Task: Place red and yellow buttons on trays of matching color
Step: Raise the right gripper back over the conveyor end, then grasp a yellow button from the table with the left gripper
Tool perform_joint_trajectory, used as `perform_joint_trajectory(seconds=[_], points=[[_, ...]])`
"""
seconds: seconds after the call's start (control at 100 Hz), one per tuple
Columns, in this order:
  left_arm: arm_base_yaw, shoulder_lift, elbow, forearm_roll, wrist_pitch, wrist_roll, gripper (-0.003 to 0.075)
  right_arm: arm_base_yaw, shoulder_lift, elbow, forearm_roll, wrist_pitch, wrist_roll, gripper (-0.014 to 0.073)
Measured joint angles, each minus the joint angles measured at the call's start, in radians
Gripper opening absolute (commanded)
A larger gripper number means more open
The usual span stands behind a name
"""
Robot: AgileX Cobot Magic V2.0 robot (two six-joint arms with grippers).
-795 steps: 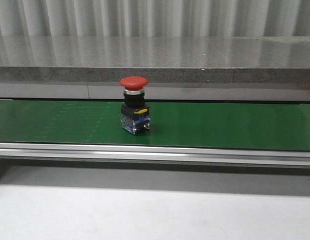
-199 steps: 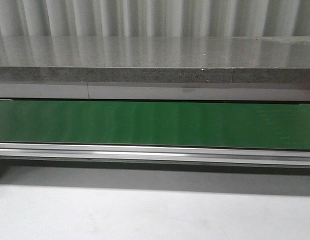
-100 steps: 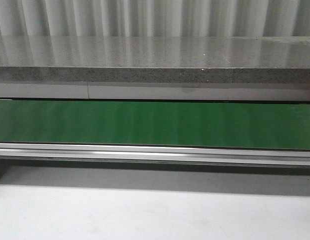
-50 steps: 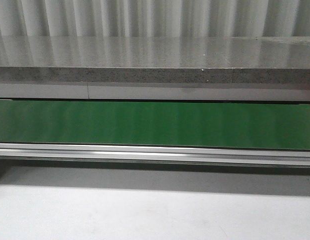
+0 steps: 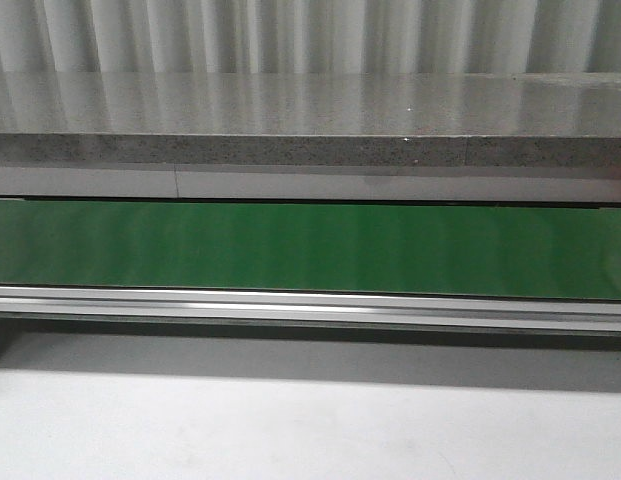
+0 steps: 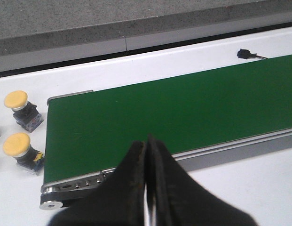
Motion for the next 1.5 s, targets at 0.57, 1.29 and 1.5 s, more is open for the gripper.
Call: perform_joint_trajectory(seconds=[0.57, 1.29, 1.5], points=[[0.202, 0.335, -0.132, 0.0, -0.01, -0.036, -0.0015, 0.0, 0.0, 0.002, 0.0, 0.002, 0.0, -0.0066], [0.525, 0.991, -0.5, -0.032, 0.178, -0.17, 0.0563, 0.0, 0.0, 0.002, -0.002, 0.002, 0.0, -0.0066], [0.563, 1.146, -0.612, -0.138, 0.213, -0.196, 0.0552, 0.0, 0.0, 0.002, -0.002, 0.002, 0.0, -0.0066]])
